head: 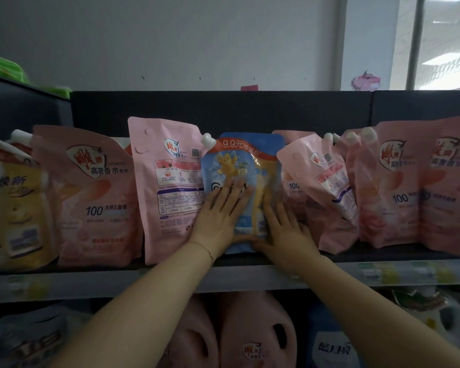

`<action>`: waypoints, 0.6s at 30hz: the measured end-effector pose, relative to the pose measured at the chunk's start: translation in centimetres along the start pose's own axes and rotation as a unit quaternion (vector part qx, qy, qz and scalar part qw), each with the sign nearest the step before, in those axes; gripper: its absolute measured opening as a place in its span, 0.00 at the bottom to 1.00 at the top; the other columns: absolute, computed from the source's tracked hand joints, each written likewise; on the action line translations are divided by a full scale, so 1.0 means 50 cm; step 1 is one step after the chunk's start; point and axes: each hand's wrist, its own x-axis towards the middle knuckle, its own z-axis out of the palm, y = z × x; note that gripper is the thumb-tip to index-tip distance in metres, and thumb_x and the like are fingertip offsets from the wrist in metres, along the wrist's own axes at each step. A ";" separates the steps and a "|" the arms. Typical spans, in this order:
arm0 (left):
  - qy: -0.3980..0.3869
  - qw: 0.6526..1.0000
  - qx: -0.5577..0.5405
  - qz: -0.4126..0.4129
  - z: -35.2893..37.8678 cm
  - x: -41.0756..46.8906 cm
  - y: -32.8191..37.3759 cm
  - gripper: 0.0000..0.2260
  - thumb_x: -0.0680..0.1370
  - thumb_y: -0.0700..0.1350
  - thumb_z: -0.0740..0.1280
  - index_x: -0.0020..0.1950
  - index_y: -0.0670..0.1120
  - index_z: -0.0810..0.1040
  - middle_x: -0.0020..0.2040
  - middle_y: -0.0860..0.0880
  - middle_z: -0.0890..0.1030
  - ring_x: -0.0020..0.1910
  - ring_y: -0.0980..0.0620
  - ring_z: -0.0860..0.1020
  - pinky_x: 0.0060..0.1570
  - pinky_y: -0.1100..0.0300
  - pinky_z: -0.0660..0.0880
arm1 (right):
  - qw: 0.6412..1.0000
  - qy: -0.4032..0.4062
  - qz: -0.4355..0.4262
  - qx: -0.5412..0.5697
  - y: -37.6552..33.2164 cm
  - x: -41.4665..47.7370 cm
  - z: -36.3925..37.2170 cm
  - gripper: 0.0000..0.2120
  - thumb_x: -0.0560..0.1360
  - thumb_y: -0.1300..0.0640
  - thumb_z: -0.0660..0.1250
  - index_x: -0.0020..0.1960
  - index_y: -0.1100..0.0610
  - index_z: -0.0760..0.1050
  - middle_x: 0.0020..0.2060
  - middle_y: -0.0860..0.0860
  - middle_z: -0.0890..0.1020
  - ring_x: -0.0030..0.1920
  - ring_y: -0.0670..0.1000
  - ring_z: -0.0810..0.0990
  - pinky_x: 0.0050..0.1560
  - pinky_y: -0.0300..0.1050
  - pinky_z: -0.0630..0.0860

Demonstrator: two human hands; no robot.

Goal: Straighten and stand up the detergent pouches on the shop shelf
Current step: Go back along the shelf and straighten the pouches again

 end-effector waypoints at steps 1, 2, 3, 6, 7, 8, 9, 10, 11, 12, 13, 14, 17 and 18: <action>-0.007 1.000 -0.002 -0.005 0.002 0.007 0.002 0.47 0.70 0.74 0.45 0.79 0.45 0.42 0.78 0.42 0.54 0.77 0.43 0.53 0.73 0.48 0.50 | 1.000 -0.008 0.012 -0.007 -0.001 0.005 -0.005 0.47 0.75 0.33 0.60 0.76 0.43 0.29 0.79 0.48 0.41 0.78 0.53 0.45 0.73 0.59 0.54; -0.008 1.000 -0.005 -0.009 0.002 0.012 0.006 0.47 0.69 0.74 0.45 0.79 0.45 0.41 0.79 0.42 0.55 0.77 0.43 0.53 0.73 0.48 0.49 | 1.000 -0.016 0.022 -0.011 -0.003 0.010 -0.011 0.47 0.75 0.34 0.61 0.77 0.43 0.32 0.79 0.47 0.42 0.78 0.54 0.45 0.73 0.59 0.54; -0.002 1.000 0.000 -0.013 0.002 0.015 0.010 0.47 0.69 0.74 0.45 0.79 0.45 0.41 0.79 0.42 0.54 0.77 0.44 0.52 0.73 0.49 0.47 | 0.999 -0.020 0.030 -0.013 -0.005 0.013 -0.016 0.47 0.74 0.34 0.62 0.78 0.44 0.34 0.79 0.47 0.44 0.78 0.54 0.45 0.73 0.59 0.54; -0.015 0.999 0.040 -0.005 -0.006 0.017 0.017 0.47 0.73 0.74 0.48 0.75 0.47 0.26 0.77 0.44 0.34 0.77 0.44 0.36 0.72 0.50 0.36 | 0.999 -0.023 0.035 -0.010 -0.012 0.013 -0.028 0.48 0.72 0.34 0.65 0.78 0.44 0.36 0.79 0.48 0.47 0.78 0.54 0.47 0.72 0.60 0.54; -0.039 0.998 0.043 -0.003 -0.014 0.014 0.021 0.46 0.74 0.73 0.49 0.72 0.47 0.23 0.75 0.45 0.29 0.76 0.44 0.33 0.72 0.49 0.34 | 0.999 -0.026 0.035 -0.001 -0.015 0.009 -0.032 0.49 0.72 0.35 0.66 0.78 0.44 0.37 0.79 0.48 0.48 0.78 0.54 0.47 0.72 0.61 0.55; -0.053 0.997 0.047 -0.001 -0.025 0.012 0.024 0.45 0.75 0.71 0.50 0.71 0.47 0.23 0.75 0.45 0.28 0.76 0.44 0.32 0.73 0.49 0.34 | 0.999 -0.027 0.036 0.010 -0.017 0.005 -0.037 0.49 0.71 0.36 0.67 0.78 0.45 0.38 0.79 0.48 0.49 0.77 0.55 0.48 0.71 0.61 0.56; -0.057 0.997 0.053 0.002 -0.035 0.007 0.028 0.44 0.76 0.70 0.49 0.72 0.47 0.24 0.76 0.45 0.30 0.76 0.44 0.33 0.73 0.49 0.36 | 0.999 -0.022 0.034 0.019 -0.019 -0.001 -0.043 0.49 0.71 0.37 0.68 0.79 0.45 0.40 0.78 0.49 0.52 0.77 0.56 0.51 0.70 0.61 0.58; -0.052 0.997 0.056 0.004 -0.042 0.002 0.031 0.42 0.77 0.70 0.48 0.73 0.46 0.26 0.77 0.45 0.32 0.77 0.43 0.34 0.74 0.49 0.37 | 0.999 -0.009 0.028 0.021 -0.020 -0.009 -0.048 0.46 0.71 0.38 0.68 0.78 0.46 0.44 0.76 0.51 0.58 0.75 0.57 0.56 0.69 0.61 0.61; -0.046 0.997 0.059 0.002 -0.045 -0.004 0.034 0.41 0.77 0.70 0.45 0.76 0.46 0.29 0.78 0.44 0.35 0.77 0.43 0.36 0.74 0.48 0.38 | 1.000 0.013 0.019 0.013 -0.019 -0.017 -0.052 0.41 0.72 0.40 0.67 0.77 0.48 0.50 0.73 0.51 0.65 0.71 0.57 0.62 0.66 0.58 0.64; -0.040 0.998 0.056 -0.006 -0.054 -0.010 0.039 0.41 0.75 0.71 0.40 0.78 0.46 0.34 0.79 0.44 0.39 0.78 0.43 0.39 0.74 0.46 0.40 | 0.999 0.044 0.006 -0.003 -0.017 -0.027 -0.056 0.34 0.74 0.42 0.66 0.75 0.49 0.58 0.68 0.51 0.71 0.67 0.57 0.68 0.63 0.55 0.66; -0.040 0.998 0.051 -0.016 -0.064 -0.016 0.045 0.42 0.73 0.71 0.35 0.79 0.45 0.39 0.80 0.43 0.44 0.78 0.42 0.42 0.74 0.45 0.42 | 0.997 0.077 -0.009 -0.019 -0.013 -0.037 -0.057 0.26 0.75 0.44 0.64 0.70 0.51 0.65 0.62 0.51 0.75 0.63 0.56 0.72 0.59 0.53 0.67; -0.040 0.998 0.038 -0.023 -0.075 -0.018 0.053 0.44 0.71 0.71 0.33 0.79 0.45 0.45 0.79 0.43 0.49 0.78 0.41 0.45 0.74 0.43 0.45 | 0.994 0.105 -0.023 -0.030 -0.009 -0.047 -0.058 0.19 0.76 0.45 0.63 0.64 0.53 0.70 0.57 0.51 0.77 0.59 0.56 0.74 0.55 0.51 0.67; 0.025 0.997 -0.051 -0.046 -0.101 -0.013 0.094 0.34 0.76 0.65 0.45 0.70 0.43 0.68 0.68 0.39 0.71 0.69 0.37 0.67 0.65 0.40 0.66 | 0.986 0.156 -0.043 -0.023 0.018 -0.066 -0.062 0.10 0.76 0.49 0.63 0.47 0.57 0.75 0.44 0.52 0.78 0.49 0.57 0.76 0.44 0.49 0.67; 0.069 0.992 -0.095 -0.037 -0.105 -0.008 0.111 0.27 0.77 0.61 0.50 0.63 0.43 0.74 0.59 0.41 0.76 0.61 0.39 0.72 0.57 0.44 0.71 | 0.984 0.170 -0.044 -0.014 0.030 -0.069 -0.065 0.10 0.75 0.51 0.64 0.43 0.58 0.74 0.41 0.53 0.78 0.46 0.57 0.77 0.40 0.48 0.66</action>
